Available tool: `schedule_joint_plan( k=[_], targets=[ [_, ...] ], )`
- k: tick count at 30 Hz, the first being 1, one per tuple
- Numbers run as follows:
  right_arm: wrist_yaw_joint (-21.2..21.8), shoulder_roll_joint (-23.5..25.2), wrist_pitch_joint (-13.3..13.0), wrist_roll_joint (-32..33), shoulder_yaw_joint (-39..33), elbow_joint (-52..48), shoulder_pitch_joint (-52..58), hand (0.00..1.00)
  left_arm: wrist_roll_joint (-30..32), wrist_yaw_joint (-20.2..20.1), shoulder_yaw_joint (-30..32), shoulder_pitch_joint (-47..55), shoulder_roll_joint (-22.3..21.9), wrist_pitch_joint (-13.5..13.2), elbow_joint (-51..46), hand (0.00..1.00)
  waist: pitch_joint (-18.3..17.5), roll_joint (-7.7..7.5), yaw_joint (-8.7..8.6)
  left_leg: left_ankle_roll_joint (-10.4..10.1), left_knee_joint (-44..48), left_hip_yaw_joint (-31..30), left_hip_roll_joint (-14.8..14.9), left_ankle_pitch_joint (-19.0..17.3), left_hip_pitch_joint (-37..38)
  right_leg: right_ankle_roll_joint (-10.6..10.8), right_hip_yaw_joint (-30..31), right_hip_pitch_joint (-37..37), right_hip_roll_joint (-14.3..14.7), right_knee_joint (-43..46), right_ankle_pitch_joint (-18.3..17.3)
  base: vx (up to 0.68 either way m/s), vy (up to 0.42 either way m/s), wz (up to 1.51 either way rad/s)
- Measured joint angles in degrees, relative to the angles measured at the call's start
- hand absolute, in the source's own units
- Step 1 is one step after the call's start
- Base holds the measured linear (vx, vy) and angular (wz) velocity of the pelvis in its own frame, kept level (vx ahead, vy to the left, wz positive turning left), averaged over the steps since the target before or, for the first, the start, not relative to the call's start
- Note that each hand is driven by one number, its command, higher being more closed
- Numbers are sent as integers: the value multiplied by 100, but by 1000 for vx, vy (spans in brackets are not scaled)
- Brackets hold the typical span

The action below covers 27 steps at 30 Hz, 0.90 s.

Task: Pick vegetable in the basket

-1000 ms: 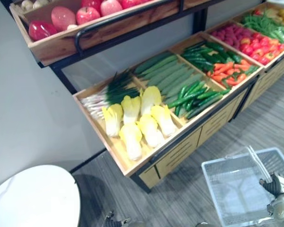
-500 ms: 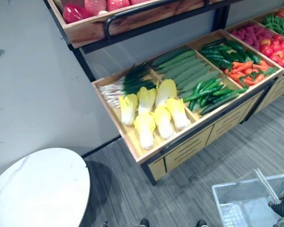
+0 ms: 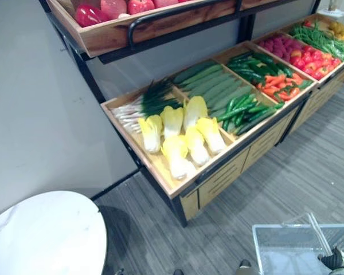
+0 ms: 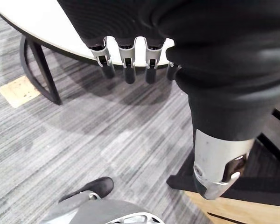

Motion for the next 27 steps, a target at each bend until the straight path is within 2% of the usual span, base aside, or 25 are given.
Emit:
schedule_joint_plan(
  k=[3,7,9,11,15,17,18,21,23,27],
  targets=[
    [0,149,27,4,0,46,-112,100,-10,9,-2,-140,29,-6,-5,0,33,-99,4,27,-49,35,4,16,0,-12,41,134,86,-429,253,90,33,-9],
    [-10,302,40,4,-10,303,-192,100,-19,73,12,-273,91,-28,-121,0,94,-184,19,27,-140,-52,31,16,134,-18,-42,373,168,-537,279,114,-11,9],
    [-12,325,44,19,-15,476,-152,100,-28,243,103,-276,42,-34,-412,0,65,-205,30,26,-233,-186,84,20,195,-24,-217,566,253,-700,275,121,-35,28],
    [-66,350,38,45,-37,475,-135,100,-29,371,189,-239,-46,-48,-799,0,35,-160,19,2,-306,-330,121,38,184,-72,-369,630,305,-733,243,147,-59,32],
    [-160,353,20,51,-203,535,-76,100,-29,738,178,-241,-372,-206,-2009,0,-78,64,19,-69,-358,-648,209,89,13,-196,-624,630,450,-739,163,120,-57,38],
    [-245,352,17,90,-247,680,-134,100,-28,891,157,-242,-513,-248,-2470,0,-105,111,20,-88,-396,-762,256,103,3,-227,-676,659,503,-738,146,90,-60,26],
    [-321,374,4,198,-247,755,-155,100,-12,1104,61,-219,-620,-252,-3055,0,-139,167,23,-103,-415,-779,301,111,59,-255,-698,733,550,-738,130,95,-56,16],
    [-388,395,-55,213,-248,864,-150,100,72,1335,-135,-134,-684,-265,-3712,0,-141,165,17,-105,-443,-770,322,110,176,-269,-689,838,569,-735,121,46,-21,1],
    [-490,414,-71,207,-247,894,-156,100,357,1588,-299,-132,-741,-284,-4236,0,-158,185,7,-105,-509,-753,299,109,211,-270,-662,831,545,-735,121,19,18,-3],
    [-617,513,-52,161,-246,901,-148,100,697,1760,-388,-160,-761,-284,-4755,0,-155,168,-3,-104,-509,-729,262,109,218,-269,-626,820,503,-736,122,-9,14,-1]
  ],
)
